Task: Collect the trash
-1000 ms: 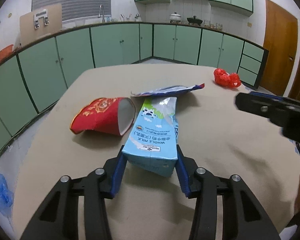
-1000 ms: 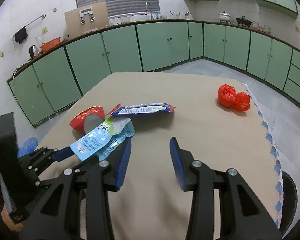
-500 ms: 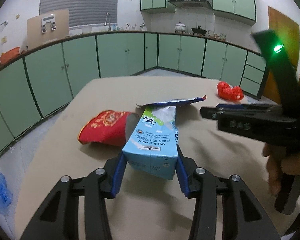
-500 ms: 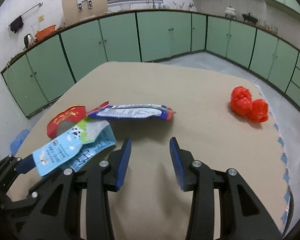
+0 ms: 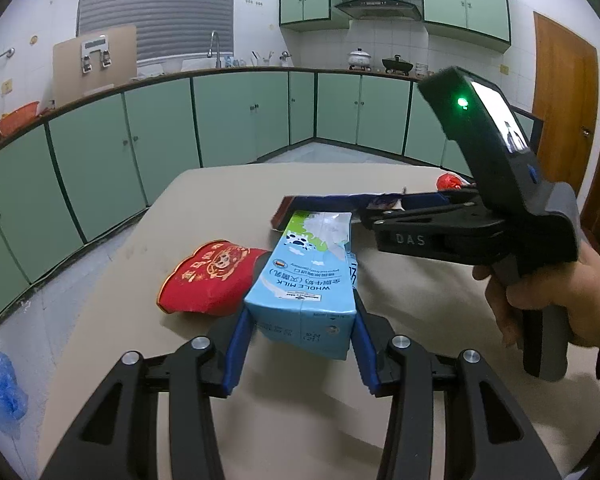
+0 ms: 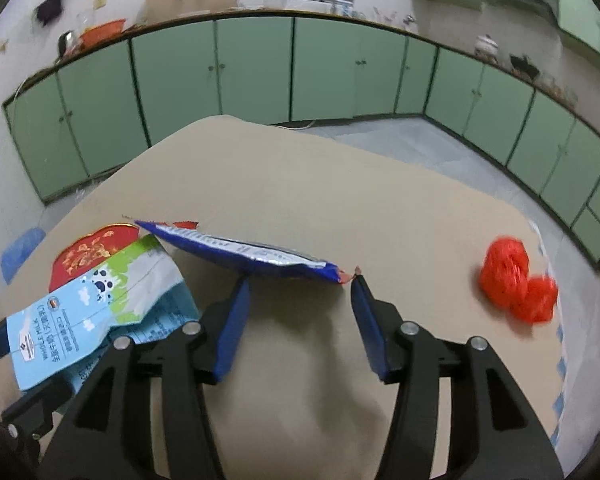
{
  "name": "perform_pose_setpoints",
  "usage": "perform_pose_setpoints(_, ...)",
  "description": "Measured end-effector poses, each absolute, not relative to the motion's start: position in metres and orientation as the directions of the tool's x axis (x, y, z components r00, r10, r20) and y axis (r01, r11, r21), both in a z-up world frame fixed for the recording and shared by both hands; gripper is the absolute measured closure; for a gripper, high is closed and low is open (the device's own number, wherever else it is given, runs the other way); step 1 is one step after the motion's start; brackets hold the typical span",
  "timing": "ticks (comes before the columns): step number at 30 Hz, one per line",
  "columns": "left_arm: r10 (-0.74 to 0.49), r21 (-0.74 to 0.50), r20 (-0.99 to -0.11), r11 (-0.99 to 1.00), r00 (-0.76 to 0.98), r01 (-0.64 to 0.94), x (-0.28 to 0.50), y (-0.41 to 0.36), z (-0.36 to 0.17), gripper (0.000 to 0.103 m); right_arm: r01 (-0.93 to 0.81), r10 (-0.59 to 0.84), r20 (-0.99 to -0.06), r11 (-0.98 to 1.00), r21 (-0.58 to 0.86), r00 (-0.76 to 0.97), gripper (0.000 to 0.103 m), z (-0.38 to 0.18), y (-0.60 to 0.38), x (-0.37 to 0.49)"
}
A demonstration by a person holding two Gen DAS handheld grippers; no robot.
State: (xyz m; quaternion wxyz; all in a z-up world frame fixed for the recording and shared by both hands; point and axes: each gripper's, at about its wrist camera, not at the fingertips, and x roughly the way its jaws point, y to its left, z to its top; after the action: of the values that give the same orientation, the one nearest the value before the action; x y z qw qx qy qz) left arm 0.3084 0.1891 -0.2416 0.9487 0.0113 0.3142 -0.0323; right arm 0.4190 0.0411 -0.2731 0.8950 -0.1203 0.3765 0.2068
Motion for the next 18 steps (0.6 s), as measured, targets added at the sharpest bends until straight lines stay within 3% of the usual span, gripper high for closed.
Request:
perform_pose_setpoints(2, -0.045, 0.007, -0.6, 0.998, 0.799, 0.062, 0.311, 0.188, -0.243, 0.058, -0.478, 0.299, -0.743, 0.878, -0.031, 0.598, 0.083, -0.275, 0.044, 0.425)
perform_pose_setpoints(4, -0.044, -0.006, -0.601, 0.999, 0.798, 0.05, 0.314, 0.189, -0.243, 0.058, -0.497, 0.303, -0.75, 0.867, -0.039, 0.587, 0.102, -0.275, 0.048, 0.424)
perform_pose_setpoints(16, -0.062, -0.048, -0.588, 0.998, 0.806, 0.042, 0.293, 0.19, -0.238, 0.058, -0.545, 0.381, -0.74, 0.838, 0.023, 0.555, 0.103, -0.258, 0.031, 0.396)
perform_pose_setpoints(18, -0.05, -0.048, -0.596, 0.999, 0.801, 0.027, 0.294, 0.193, -0.239, 0.058, -0.532, 0.37, -0.738, 0.847, 0.018, 0.564, 0.099, -0.259, 0.031, 0.394)
